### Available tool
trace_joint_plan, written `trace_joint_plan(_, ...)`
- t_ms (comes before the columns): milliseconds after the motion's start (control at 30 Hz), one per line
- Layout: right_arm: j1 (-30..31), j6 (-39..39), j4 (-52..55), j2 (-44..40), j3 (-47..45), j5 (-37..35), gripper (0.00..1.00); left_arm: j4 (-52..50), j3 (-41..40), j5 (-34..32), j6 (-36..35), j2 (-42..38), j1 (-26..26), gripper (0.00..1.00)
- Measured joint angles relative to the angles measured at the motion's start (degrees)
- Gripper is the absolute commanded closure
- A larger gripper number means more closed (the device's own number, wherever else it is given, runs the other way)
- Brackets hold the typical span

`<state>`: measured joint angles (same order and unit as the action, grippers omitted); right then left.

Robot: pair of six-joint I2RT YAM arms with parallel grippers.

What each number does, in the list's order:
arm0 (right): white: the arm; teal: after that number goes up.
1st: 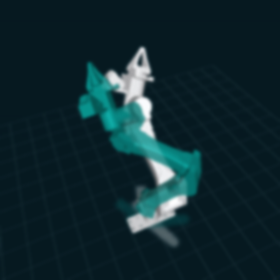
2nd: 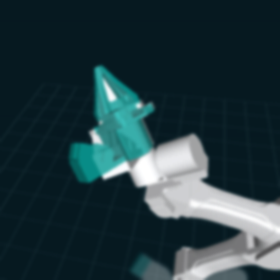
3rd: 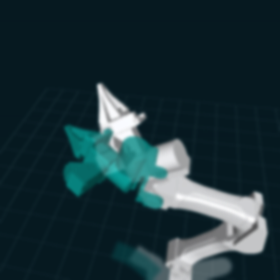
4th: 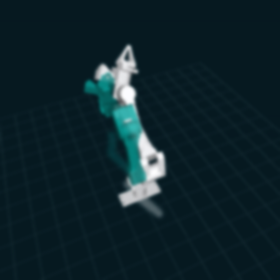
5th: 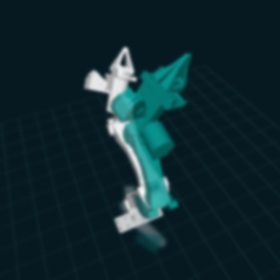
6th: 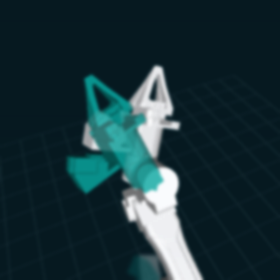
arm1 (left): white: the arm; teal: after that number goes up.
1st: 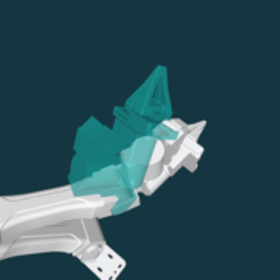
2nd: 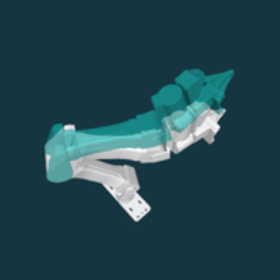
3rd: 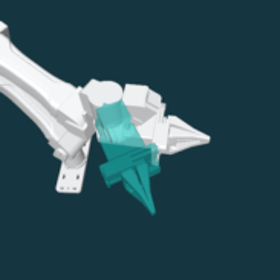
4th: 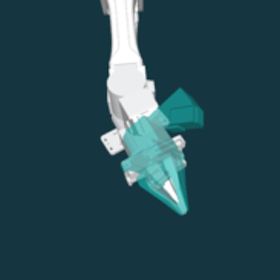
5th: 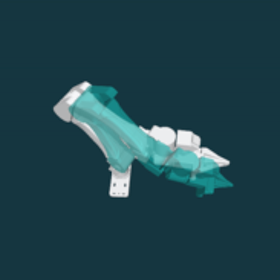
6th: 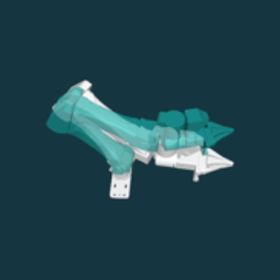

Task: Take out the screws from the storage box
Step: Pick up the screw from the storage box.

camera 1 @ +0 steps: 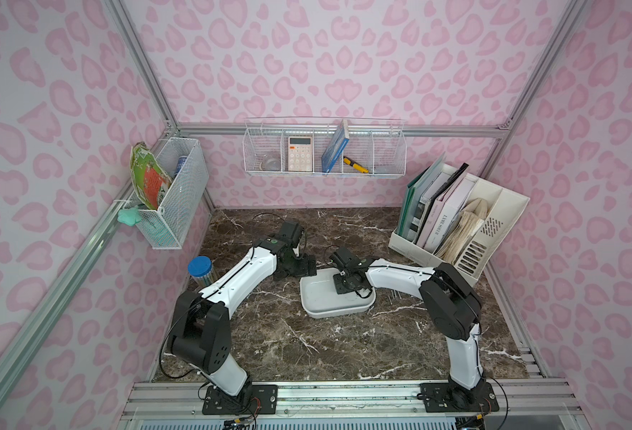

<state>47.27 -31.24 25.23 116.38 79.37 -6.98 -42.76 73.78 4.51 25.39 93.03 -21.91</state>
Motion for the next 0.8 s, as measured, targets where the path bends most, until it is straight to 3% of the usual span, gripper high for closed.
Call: trace_joint_plan(800, -0.2, 0.2, 2.7, -5.7, 1.7, -1.7, 0.66, 0.9, -0.2, 6.8, -0.3, 0.9, -0.1, 0.03)
